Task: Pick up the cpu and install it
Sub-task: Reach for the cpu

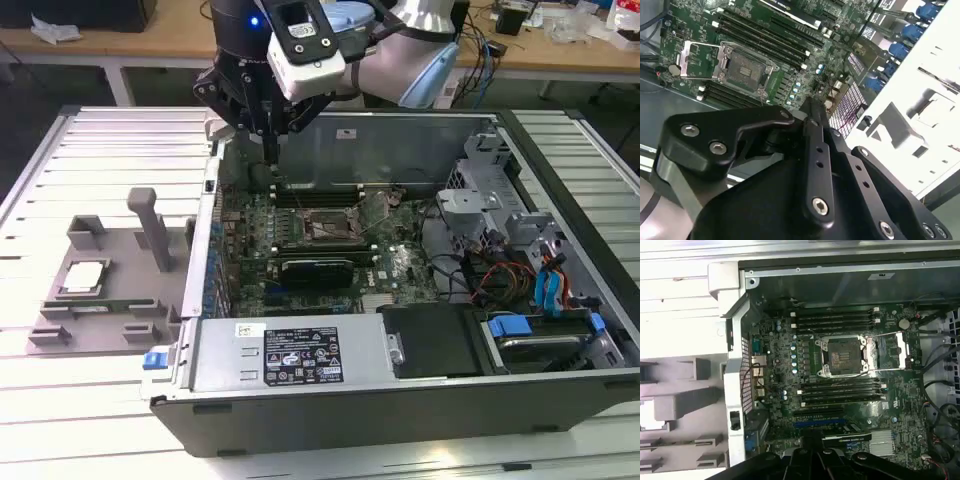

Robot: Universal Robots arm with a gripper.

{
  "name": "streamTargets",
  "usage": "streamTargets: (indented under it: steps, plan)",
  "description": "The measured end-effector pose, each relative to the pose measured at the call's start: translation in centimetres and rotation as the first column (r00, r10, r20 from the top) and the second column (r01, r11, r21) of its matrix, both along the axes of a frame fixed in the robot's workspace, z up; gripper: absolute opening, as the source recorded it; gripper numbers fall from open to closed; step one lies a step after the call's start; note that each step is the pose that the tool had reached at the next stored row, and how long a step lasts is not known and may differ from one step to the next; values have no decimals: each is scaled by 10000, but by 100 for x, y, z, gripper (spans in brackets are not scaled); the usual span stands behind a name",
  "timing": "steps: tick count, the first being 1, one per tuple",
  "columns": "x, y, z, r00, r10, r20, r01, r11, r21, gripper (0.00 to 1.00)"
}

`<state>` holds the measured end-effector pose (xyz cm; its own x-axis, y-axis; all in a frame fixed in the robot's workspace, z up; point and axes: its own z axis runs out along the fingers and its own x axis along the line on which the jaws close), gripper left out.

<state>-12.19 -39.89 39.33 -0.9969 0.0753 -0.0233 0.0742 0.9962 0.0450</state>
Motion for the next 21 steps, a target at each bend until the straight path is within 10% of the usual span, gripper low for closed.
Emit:
streamTargets:
  steps: [7,21]
  plan:
    - [-583,0,0,10000,-1,46,1,10000,1,11]
    - [-1291,0,0,10000,0,58,0,10000,0,11]
